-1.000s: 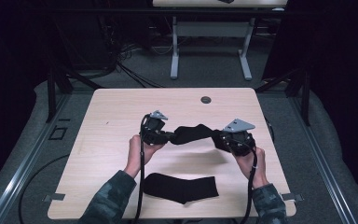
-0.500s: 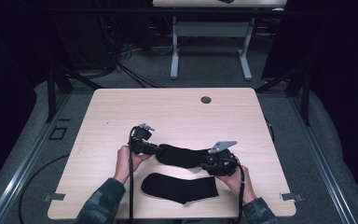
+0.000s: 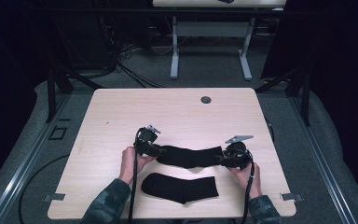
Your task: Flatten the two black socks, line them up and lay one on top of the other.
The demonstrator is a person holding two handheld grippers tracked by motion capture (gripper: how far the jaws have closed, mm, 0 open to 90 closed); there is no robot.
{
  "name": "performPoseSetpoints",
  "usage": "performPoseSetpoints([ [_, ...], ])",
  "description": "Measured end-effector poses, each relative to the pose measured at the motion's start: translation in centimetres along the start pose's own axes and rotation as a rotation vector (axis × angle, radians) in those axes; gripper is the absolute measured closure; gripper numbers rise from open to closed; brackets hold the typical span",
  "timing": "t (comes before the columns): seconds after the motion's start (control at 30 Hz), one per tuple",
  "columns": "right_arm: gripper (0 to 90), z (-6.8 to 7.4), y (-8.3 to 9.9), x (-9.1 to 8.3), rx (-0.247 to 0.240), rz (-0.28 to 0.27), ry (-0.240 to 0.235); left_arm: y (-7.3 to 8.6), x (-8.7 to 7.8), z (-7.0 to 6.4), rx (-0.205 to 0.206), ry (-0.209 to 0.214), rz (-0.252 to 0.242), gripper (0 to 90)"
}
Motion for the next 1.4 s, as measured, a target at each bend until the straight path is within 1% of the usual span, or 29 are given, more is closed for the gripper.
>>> performPoseSetpoints([
  [0.07,59.4,0.0,0.0,0.1,-0.006,0.012,-0.001,0.3,0.2,0.0,0.001,-0.003,-0.002,67.7],
  [0.2,67.4,0.4,0.4,0.7,-0.034,0.024,-0.009,0.9,-0.1,0.4,0.001,0.003,-0.004,74.8],
  [0.23,68.8,0.4,0.5,0.7,-0.030,0.019,-0.022,1.1,-0.2,0.5,0.004,0.000,-0.004,75.7],
  [0.27,70.7,0.4,0.5,0.7,-0.026,0.013,-0.026,1.2,-0.3,0.6,0.008,-0.006,-0.005,76.9],
  [0.3,72.6,0.5,0.5,0.8,-0.033,0.007,-0.028,1.4,-0.4,0.6,0.009,-0.011,-0.007,77.5],
  [0.37,74.7,0.8,0.5,0.8,-0.046,0.010,-0.020,1.6,-0.6,0.8,0.013,-0.024,-0.006,77.7],
  [0.4,75.7,0.9,0.5,0.9,-0.047,0.008,-0.020,1.7,-0.6,0.9,0.020,-0.037,-0.009,78.1],
  [0.43,76.1,1.0,0.4,1.0,-0.040,0.003,-0.022,1.9,-0.7,1.0,0.018,-0.043,-0.013,78.2],
  [0.5,76.9,1.1,0.3,1.1,-0.040,0.002,-0.025,2.1,-1.0,1.2,0.020,-0.053,-0.012,78.2],
  [0.6,77.2,1.3,0.2,1.2,-0.037,0.002,-0.017,2.4,-1.1,1.3,0.015,-0.050,-0.014,77.5],
  [0.67,77.7,1.6,0.3,1.1,-0.041,0.001,-0.017,2.9,-1.5,1.4,0.014,-0.056,-0.017,77.3],
  [0.7,77.7,1.7,0.4,1.1,-0.034,0.000,-0.020,3.0,-1.6,1.4,0.018,-0.058,-0.018,77.2],
  [0.77,77.7,2.1,0.5,1.0,-0.043,-0.002,-0.021,3.3,-1.8,1.4,0.022,-0.064,-0.015,77.2],
  [0.83,77.7,2.5,0.6,1.1,-0.044,-0.019,-0.027,3.6,-2.0,1.6,0.024,-0.064,-0.016,77.1],
  [0.93,77.7,2.9,0.6,1.1,-0.051,-0.018,-0.033,4.1,-2.2,1.8,0.011,-0.063,-0.029,77.0],
  [0.97,77.7,3.0,0.6,1.0,-0.056,-0.016,-0.033,4.3,-2.3,1.8,0.013,-0.062,-0.031,76.9],
  [1.07,77.8,3.3,0.8,1.0,-0.047,-0.036,-0.039,4.7,-2.5,1.9,0.006,-0.064,-0.043,76.7],
  [1.13,77.9,3.4,1.0,0.9,-0.053,-0.031,-0.036,4.8,-2.6,1.8,0.006,-0.057,-0.036,76.1],
  [1.23,78.0,3.5,1.2,0.8,-0.054,-0.041,-0.039,4.9,-2.7,1.7,0.011,-0.060,-0.037,74.8],
  [1.33,78.1,3.4,1.3,0.7,-0.050,-0.043,-0.049,4.8,-2.6,1.6,0.020,-0.064,-0.030,71.5],
  [1.37,78.1,3.4,1.3,0.7,-0.046,-0.046,-0.050,4.8,-2.6,1.5,0.014,-0.056,-0.028,69.5],
  [1.4,78.0,3.3,1.3,0.7,-0.046,-0.043,-0.049,4.7,-2.6,1.5,0.008,-0.058,-0.030,65.5],
])
Point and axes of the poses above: each handheld gripper's, and its own axes: x roughly forward along the jaws, y roughly out of its underside, z roughly to its left, the point moved 2 cm from there along x, roughly forward along the jaws, and after that the axes turned 9 degrees about -x, right-handed, at the moved point
